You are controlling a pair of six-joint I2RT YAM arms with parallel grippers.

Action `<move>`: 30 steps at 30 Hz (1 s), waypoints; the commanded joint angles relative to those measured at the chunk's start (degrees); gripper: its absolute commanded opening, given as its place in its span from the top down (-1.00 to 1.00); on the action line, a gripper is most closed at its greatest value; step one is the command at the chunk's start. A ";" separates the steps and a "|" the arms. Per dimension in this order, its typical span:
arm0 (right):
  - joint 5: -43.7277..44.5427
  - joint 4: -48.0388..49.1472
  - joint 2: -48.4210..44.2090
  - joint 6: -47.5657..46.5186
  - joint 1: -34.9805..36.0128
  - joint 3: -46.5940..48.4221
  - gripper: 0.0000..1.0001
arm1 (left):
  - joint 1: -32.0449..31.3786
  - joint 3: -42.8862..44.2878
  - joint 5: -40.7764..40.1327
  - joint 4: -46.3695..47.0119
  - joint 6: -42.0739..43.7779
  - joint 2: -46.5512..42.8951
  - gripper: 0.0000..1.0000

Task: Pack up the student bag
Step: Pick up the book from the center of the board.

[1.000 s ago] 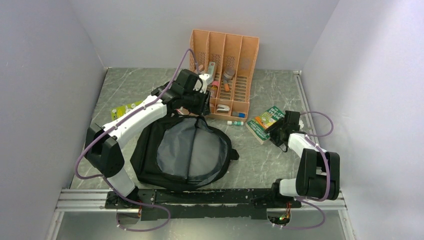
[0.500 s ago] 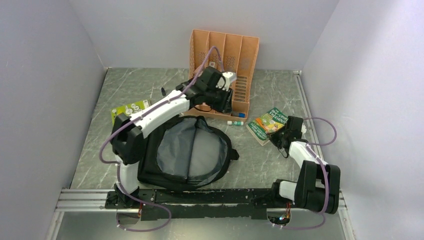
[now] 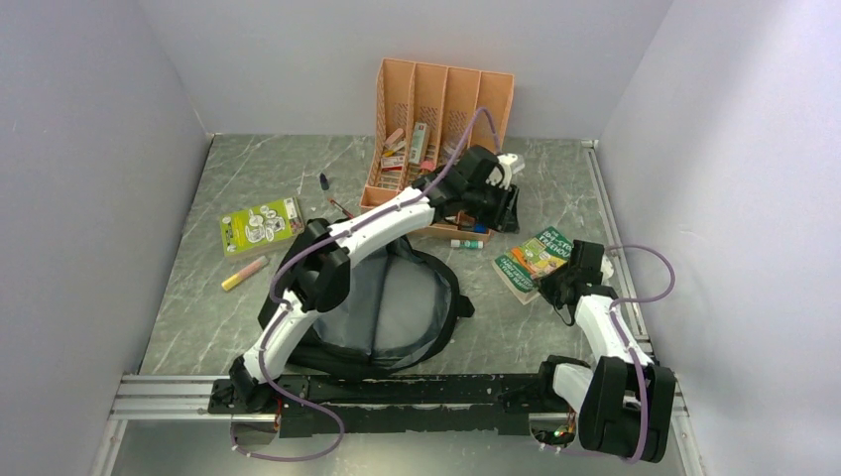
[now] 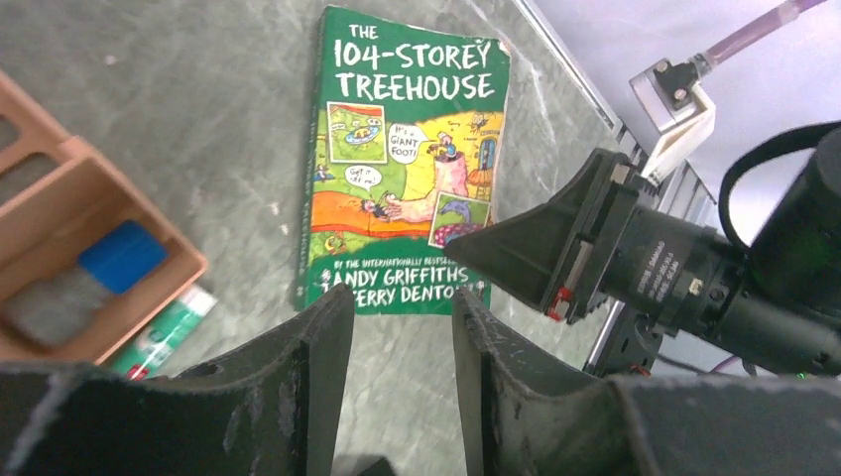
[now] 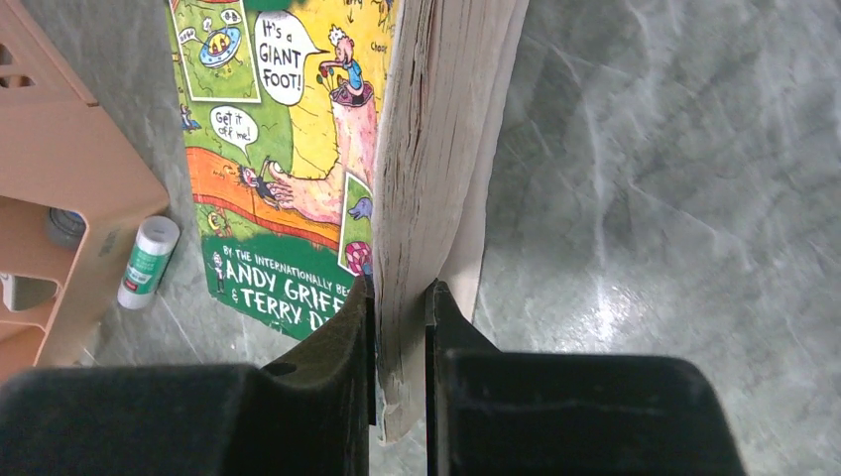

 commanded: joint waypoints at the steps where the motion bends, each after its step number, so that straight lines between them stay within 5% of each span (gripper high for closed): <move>1: 5.70 -9.41 -1.37 1.41 -0.71 -1.26 1.00 | -1.71 5.09 -1.70 2.00 -2.58 5.16 0.04; 15: 6.02 -9.90 -2.90 1.40 -0.69 -1.51 1.00 | -2.88 -0.33 -11.09 1.39 -6.22 8.64 -0.30; 19: 6.15 -9.74 -2.36 1.29 -0.68 -1.42 1.00 | -2.71 -0.36 -10.99 1.69 -6.54 9.76 -0.53; 30: 13.43 -13.21 5.69 5.83 -0.61 1.19 1.00 | -2.55 -1.25 -8.41 3.60 -7.20 11.79 -0.59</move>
